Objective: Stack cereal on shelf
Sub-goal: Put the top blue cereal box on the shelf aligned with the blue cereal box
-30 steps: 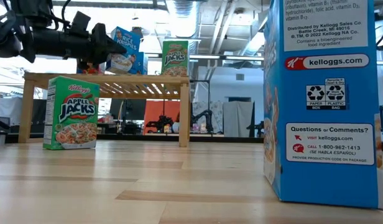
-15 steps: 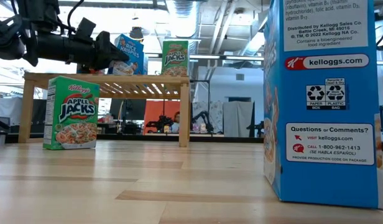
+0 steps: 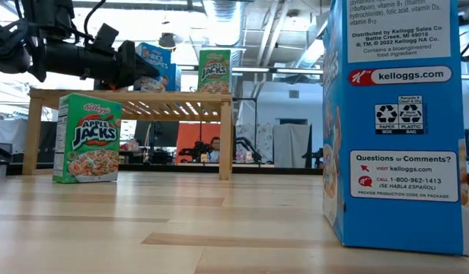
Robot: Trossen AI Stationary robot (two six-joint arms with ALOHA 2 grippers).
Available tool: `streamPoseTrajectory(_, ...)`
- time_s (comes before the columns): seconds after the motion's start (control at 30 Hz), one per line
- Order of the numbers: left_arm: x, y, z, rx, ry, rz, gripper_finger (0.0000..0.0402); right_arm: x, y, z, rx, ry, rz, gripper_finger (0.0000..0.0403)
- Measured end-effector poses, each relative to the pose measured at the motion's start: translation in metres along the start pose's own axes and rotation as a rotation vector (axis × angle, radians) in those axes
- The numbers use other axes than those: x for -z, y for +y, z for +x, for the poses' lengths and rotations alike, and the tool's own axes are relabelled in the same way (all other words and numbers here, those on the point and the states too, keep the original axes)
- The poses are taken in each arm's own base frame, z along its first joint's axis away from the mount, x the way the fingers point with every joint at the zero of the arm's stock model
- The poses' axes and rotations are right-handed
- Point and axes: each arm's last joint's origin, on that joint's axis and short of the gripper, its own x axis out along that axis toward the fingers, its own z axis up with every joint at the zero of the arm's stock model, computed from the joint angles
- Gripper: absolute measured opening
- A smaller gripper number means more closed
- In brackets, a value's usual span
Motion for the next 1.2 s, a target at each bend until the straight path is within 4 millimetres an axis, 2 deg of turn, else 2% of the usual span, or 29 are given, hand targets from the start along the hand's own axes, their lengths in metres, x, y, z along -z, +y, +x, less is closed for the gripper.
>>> streamPoseTrajectory(0.17, -0.002, 0.0, -0.001, 0.0, -0.01, -0.025, 0.0246, 0.001, 0.0, 0.0, -0.002, 0.009, 0.0, 0.0296)
streamPoseTrajectory(0.3, -0.005, 0.001, -0.003, 0.0, -0.032, -0.045, 0.0257, 0.002, 0.0, 0.0, -0.005, 0.021, 0.001, 0.0296)
streamPoseTrajectory(0.73, -0.015, 0.003, -0.013, 0.001, -0.062, -0.06, 0.0259, 0.003, 0.001, 0.0, -0.008, 0.029, 0.001, 0.0296)
streamPoseTrajectory(1.2, -0.035, 0.007, -0.028, 0.03, -0.198, -0.147, 0.0259, 0.003, 0.001, 0.0, -0.01, 0.027, 0.002, 0.0296)
